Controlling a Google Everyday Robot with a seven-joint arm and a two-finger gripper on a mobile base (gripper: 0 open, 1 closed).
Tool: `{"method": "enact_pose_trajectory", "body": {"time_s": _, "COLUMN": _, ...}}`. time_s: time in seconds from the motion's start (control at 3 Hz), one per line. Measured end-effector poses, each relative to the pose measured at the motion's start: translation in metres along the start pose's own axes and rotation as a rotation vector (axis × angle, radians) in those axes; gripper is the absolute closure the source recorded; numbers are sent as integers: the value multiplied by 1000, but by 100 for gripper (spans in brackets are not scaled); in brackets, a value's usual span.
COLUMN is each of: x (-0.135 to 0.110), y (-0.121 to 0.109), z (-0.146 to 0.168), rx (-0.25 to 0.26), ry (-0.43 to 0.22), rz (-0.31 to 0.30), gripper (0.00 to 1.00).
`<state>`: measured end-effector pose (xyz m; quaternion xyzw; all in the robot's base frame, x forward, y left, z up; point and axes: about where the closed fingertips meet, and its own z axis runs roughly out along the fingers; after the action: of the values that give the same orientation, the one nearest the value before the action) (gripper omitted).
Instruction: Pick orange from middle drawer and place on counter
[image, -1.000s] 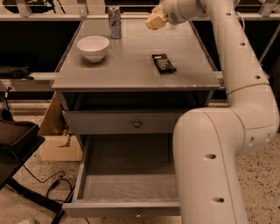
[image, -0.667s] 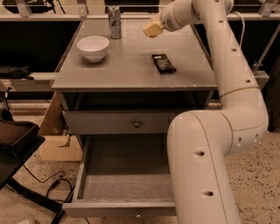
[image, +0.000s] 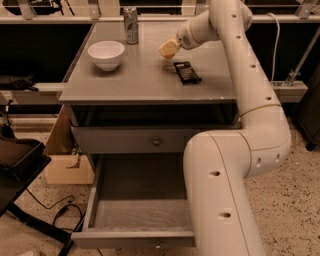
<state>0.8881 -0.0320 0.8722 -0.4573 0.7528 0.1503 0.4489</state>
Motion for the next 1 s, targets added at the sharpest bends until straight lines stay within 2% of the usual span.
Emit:
{"method": "enact_pose_trajectory", "body": {"time_s": 0.33, "x": 9, "y": 6, "z": 14, "rx": -24, "ry": 10, "rz": 31, "gripper": 100}}
{"method": "enact_pose_trajectory", "body": {"time_s": 0.67, "x": 9, "y": 6, "z": 14, "rx": -25, "ry": 10, "rz": 32, "gripper": 82}}
{"method": "enact_pose_trajectory", "body": {"time_s": 1.0, "x": 9, "y": 6, "z": 14, "rx": -25, "ry": 10, "rz": 32, "gripper": 58}}
